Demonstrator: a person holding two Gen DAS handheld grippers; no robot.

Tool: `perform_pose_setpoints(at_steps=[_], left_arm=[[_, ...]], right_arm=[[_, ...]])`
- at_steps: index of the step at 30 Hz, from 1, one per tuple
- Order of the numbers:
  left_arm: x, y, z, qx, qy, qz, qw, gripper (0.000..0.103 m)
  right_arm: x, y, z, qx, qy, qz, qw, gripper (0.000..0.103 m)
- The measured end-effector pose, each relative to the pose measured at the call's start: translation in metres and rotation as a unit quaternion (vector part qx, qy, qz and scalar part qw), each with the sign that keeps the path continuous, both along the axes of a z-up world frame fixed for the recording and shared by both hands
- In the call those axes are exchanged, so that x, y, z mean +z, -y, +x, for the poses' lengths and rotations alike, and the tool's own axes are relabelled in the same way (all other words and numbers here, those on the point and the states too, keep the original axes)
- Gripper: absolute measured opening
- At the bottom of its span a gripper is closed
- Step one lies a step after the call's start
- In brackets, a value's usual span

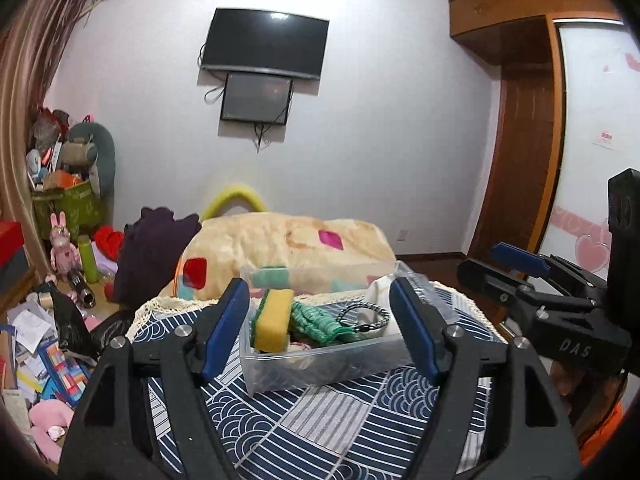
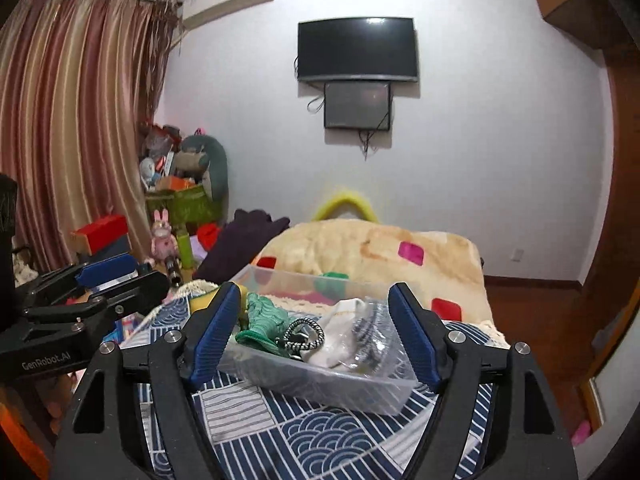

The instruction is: Organize soft objects

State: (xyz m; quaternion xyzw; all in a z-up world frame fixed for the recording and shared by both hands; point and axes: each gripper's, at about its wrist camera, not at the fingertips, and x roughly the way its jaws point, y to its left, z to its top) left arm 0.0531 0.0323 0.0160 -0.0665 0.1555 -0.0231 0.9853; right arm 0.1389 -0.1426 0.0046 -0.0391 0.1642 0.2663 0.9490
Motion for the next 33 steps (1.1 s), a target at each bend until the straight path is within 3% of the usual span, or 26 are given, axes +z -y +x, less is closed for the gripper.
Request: perform_pose_setpoints(at_steps=[4,7,9,12,14,26,33], left_arm=[[0.005,0.01,-0.017,0.0,0.016,0.015,0.9998,0.091],[0.006,0.015,-0.029,0.002,0.028,0.026,0.9993,0.092],[0.005,0.018,-0.033,-0.003,0.029,0.026,0.9992,0.092],[0.003,0.022,-0.039,-0.004,0.029,0.026,0.9992,0.093],[0.003,0.023,-0.043,-0.001,0.033,0.029,0.999,0.1],[-0.002,0.028,-0.054,0.005,0.046,0.035,0.9983,0.101],[-0.006,0.025,-0.055,0.005,0.047,0.03,0.9984,0.102]], right_arm=[[0.005,0.014,-0.01,-0.003,0.006,0.015,1.0,0.075],[0.005,0.019,-0.02,-0.001,0.009,0.02,1.0,0.078],[0.002,0.021,-0.025,-0.005,0.015,0.02,1.0,0.086],[0.0,0.024,-0.034,-0.007,0.021,0.021,1.0,0.087],[-0.002,0.026,-0.038,-0.003,0.02,0.025,0.999,0.087],[-0.009,0.027,-0.051,-0.006,0.049,0.03,0.998,0.101],[-0.012,0.029,-0.051,-0.009,0.045,0.032,0.998,0.101]])
